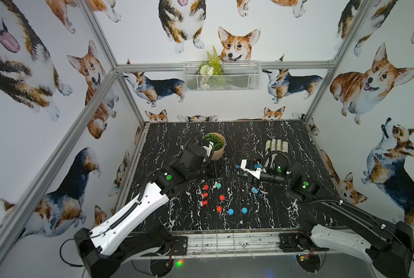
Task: Close the stamp cap
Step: Pick up the stamp from the center of the board.
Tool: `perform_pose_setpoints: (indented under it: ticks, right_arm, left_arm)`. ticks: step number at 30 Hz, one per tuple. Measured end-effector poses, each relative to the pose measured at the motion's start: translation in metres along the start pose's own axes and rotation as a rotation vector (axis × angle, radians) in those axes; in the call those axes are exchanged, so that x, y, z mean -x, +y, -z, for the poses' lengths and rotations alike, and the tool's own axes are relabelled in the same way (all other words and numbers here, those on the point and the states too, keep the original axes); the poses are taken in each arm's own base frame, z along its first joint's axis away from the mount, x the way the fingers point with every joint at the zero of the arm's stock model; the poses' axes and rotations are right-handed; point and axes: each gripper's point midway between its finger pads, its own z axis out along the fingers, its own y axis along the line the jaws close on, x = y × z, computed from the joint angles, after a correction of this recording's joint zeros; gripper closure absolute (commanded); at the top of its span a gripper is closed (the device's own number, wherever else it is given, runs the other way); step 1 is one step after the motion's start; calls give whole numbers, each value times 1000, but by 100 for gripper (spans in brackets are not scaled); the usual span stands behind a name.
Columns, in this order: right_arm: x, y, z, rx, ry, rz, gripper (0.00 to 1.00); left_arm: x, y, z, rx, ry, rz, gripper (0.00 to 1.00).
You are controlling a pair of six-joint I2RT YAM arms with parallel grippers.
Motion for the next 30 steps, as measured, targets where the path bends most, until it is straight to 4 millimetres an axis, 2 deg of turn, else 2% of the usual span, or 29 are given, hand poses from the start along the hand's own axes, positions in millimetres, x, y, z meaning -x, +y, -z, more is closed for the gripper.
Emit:
perform_pose_setpoints:
  ticks: [14,24,30]
  right_arm:
    - [3,-2,-6,14,-2,-42,50]
    - [4,4,-5,33,-4,-71,51]
    - [9,8,6,31,-22,-89,50]
  left_arm:
    - [0,10,3,14,1,25,83]
    - [6,-4,18,-47,-16,12,83]
    - [13,-10,29,-73,-48,7,83]
